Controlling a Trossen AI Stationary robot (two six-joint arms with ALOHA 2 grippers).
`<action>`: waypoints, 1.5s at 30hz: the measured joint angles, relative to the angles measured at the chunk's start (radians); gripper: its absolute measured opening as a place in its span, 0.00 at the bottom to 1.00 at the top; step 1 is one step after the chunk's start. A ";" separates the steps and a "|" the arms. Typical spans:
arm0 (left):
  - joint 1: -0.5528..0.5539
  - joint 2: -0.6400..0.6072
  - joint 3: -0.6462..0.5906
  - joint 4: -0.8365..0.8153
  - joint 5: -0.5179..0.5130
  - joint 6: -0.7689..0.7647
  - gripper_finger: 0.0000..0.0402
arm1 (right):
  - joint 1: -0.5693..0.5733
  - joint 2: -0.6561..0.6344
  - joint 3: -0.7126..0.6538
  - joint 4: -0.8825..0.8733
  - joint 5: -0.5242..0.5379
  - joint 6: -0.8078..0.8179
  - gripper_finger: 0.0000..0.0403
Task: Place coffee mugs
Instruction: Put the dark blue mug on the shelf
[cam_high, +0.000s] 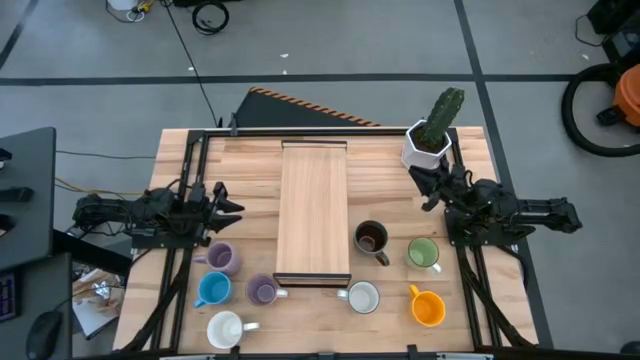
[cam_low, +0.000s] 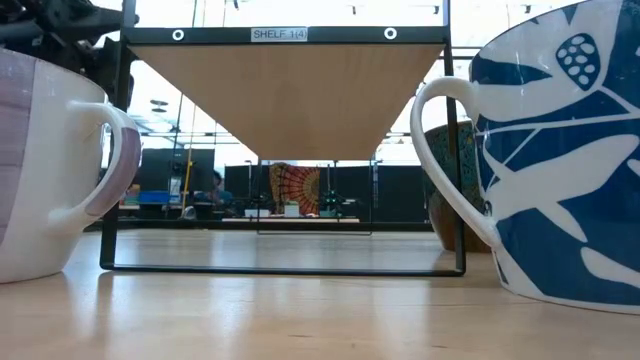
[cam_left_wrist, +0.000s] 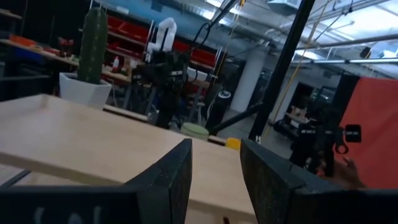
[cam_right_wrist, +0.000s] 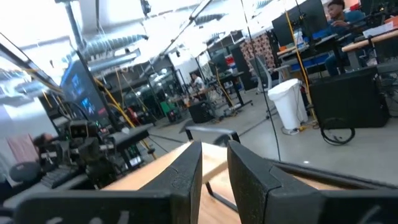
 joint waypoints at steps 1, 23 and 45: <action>0.000 0.000 0.000 0.005 0.000 0.000 0.35 | 0.000 0.000 0.000 0.008 0.000 0.002 0.20; -0.001 0.000 0.000 -0.008 -0.156 0.081 0.35 | 0.000 0.000 0.006 0.138 -0.096 -0.024 0.20; -0.001 0.000 0.000 -0.073 -0.325 0.158 0.35 | 0.001 0.578 0.581 -0.508 -0.051 -0.052 0.20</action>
